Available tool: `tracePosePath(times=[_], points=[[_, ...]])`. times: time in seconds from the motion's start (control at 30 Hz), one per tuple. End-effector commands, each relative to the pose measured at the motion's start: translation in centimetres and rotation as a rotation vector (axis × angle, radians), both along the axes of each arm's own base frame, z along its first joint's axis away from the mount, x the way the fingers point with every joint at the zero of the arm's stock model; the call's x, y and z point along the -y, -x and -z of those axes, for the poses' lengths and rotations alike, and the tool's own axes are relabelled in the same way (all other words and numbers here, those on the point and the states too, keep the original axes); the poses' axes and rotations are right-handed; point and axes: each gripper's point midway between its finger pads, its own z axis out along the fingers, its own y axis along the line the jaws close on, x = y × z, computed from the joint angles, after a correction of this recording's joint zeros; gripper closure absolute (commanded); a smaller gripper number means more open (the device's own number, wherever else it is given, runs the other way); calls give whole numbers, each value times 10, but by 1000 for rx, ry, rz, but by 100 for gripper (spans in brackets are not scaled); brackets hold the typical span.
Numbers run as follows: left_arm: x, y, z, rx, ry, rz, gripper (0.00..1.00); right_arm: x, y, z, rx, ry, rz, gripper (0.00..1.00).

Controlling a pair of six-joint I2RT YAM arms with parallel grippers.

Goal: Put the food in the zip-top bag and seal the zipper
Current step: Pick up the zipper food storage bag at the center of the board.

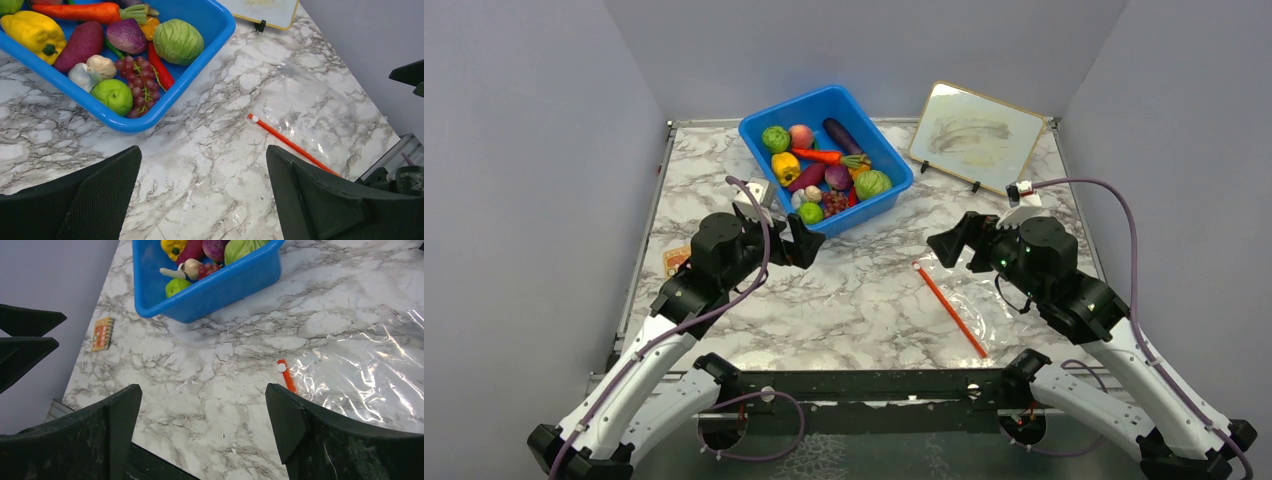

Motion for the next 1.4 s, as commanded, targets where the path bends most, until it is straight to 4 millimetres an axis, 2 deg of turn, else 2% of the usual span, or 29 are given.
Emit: tracePosePath(times=[0.0, 0.13, 0.3, 0.4, 0.6, 0.77, 0.9, 1.03, 1.13, 1.23, 1.37], points=[[1, 2, -7, 33, 6, 14, 0, -2, 2, 5, -13, 5, -10, 4], [3, 1, -1, 14, 0, 18, 0, -2, 1, 20, -41, 45, -15, 7], [7, 0, 14, -31, -7, 30, 0, 2, -2, 54, -151, 145, 8, 11], [8, -2, 24, -72, -13, 19, 0, 1, -2, 72, -201, 221, -22, 22], [10, -5, 41, -151, -13, -5, 0, 14, -6, 112, -303, 363, 25, 43], [8, -7, 56, -167, -28, -22, 1, 15, -7, 147, -390, 445, 24, 56], [3, -6, 65, -155, -56, -31, 1, 18, -6, 176, -504, 528, 41, 61], [0, -4, 61, -124, -62, -27, 1, 17, -7, 201, -582, 582, 42, 64], [-5, -4, 56, -94, -62, -43, 1, 8, -8, 217, -597, 576, 3, 64], [-10, -3, 52, -66, -68, -55, 1, 10, -8, 232, -635, 612, 10, 64], [-13, -3, 51, -48, -79, -63, 0, 11, -11, 243, -643, 635, 8, 64]])
